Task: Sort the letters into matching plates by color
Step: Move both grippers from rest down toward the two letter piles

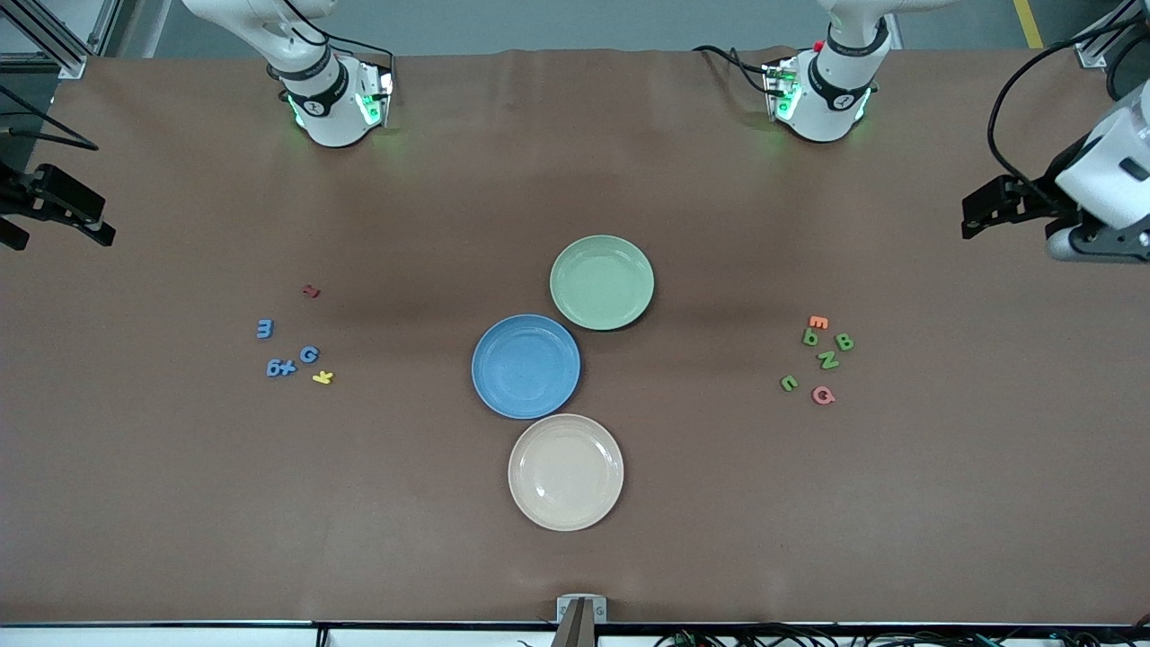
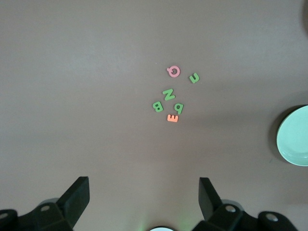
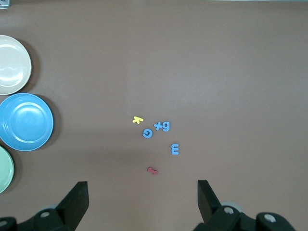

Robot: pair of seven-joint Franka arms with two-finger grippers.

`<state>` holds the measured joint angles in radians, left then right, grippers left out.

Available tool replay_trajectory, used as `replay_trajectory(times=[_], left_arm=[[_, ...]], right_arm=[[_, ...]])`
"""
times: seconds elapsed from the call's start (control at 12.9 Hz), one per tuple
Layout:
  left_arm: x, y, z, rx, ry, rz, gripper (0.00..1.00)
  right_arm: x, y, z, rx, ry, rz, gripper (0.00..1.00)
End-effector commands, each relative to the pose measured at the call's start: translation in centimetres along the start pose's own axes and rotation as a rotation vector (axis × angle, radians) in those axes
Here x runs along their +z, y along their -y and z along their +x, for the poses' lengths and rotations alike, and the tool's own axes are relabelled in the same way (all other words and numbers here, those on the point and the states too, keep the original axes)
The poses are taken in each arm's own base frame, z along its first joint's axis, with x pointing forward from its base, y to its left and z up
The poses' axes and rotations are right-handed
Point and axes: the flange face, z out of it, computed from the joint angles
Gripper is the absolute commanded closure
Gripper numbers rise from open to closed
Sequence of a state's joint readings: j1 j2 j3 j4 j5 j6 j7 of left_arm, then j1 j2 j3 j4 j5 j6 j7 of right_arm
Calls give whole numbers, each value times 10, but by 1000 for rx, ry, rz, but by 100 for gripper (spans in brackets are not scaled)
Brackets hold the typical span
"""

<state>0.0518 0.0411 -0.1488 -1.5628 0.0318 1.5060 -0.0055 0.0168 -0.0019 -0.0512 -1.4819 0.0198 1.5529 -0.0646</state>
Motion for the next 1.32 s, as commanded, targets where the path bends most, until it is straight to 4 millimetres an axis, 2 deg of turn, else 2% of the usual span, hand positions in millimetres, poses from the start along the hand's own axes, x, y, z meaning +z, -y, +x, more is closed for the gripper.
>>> replay_trajectory(times=[0.0, 0.16, 0.31, 0.39, 0.54, 0.7, 0.78, 0.93, 1.01, 1.09, 1.16, 1.24], left_arm=[[34, -18, 16, 13, 4, 15, 0], [70, -23, 26, 22, -7, 13, 0], [110, -29, 34, 10, -33, 6, 0], [127, -30, 38, -29, -33, 2, 0], [151, -34, 48, -124, -8, -5, 0], [172, -54, 53, -199, 15, -6, 1], [182, -57, 57, -246, 21, -3, 2], [202, -59, 63, -288, 25, -7, 5], [204, -61, 65, -286, 13, -11, 8], [213, -67, 67, -278, 25, -10, 12], [225, -73, 70, -267, 34, -11, 19], [229, -74, 71, -265, 34, -11, 22]], right_arm=[[9, -4, 7, 11, 23, -12, 0], [35, -3, 19, -6, 69, -9, 0], [47, -8, 16, -28, 115, 7, 0], [73, -8, 17, -61, 205, 11, 0], [107, -10, 19, -81, 298, 14, 0], [141, -16, 20, -84, 342, -23, 0], [165, -18, 17, -84, 345, -27, 0], [216, -37, 6, -59, 348, -20, 0], [235, -41, -1, -66, 345, -18, 0], [257, -44, -9, -71, 339, -15, 0], [280, -56, -22, -74, 322, -9, 0], [298, -59, -33, -92, 302, -7, 0]])
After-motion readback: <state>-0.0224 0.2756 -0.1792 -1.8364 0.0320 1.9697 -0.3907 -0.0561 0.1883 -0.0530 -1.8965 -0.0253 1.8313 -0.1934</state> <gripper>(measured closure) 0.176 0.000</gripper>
